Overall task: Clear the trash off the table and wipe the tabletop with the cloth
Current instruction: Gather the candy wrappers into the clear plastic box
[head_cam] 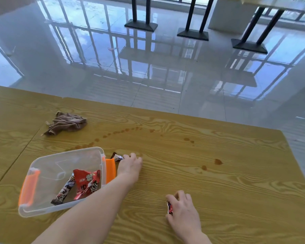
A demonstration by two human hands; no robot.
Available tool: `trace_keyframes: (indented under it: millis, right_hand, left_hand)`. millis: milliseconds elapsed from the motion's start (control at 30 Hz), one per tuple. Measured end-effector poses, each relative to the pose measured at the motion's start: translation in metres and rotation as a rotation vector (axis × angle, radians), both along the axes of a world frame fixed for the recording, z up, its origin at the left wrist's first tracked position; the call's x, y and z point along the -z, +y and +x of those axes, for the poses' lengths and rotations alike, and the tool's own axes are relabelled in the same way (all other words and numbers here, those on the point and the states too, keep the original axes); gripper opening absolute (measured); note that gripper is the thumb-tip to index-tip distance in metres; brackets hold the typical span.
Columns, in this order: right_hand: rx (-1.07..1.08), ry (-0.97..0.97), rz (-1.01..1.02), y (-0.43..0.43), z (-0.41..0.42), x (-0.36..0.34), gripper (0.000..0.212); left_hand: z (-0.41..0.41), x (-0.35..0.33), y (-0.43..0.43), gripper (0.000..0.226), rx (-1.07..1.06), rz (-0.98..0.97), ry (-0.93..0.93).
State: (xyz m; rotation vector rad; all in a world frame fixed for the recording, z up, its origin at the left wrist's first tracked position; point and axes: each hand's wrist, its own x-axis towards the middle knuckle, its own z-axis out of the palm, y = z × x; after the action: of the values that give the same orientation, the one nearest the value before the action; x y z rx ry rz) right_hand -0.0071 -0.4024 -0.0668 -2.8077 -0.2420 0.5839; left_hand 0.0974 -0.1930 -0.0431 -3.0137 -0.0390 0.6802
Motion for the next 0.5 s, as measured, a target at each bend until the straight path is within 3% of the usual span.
trace_keyframes:
  millis: [100,500]
  right_hand:
    - [0.031,-0.067,0.034,0.0,0.003,0.007,0.036]
    - [0.061,-0.193,0.134,0.011,0.036,-0.025,0.028]
  left_hand:
    - [0.005,-0.001,0.001,0.042,0.031,-0.046,-0.033]
    - [-0.012,-0.042,-0.007,0.044,0.145,-0.193,-0.347]
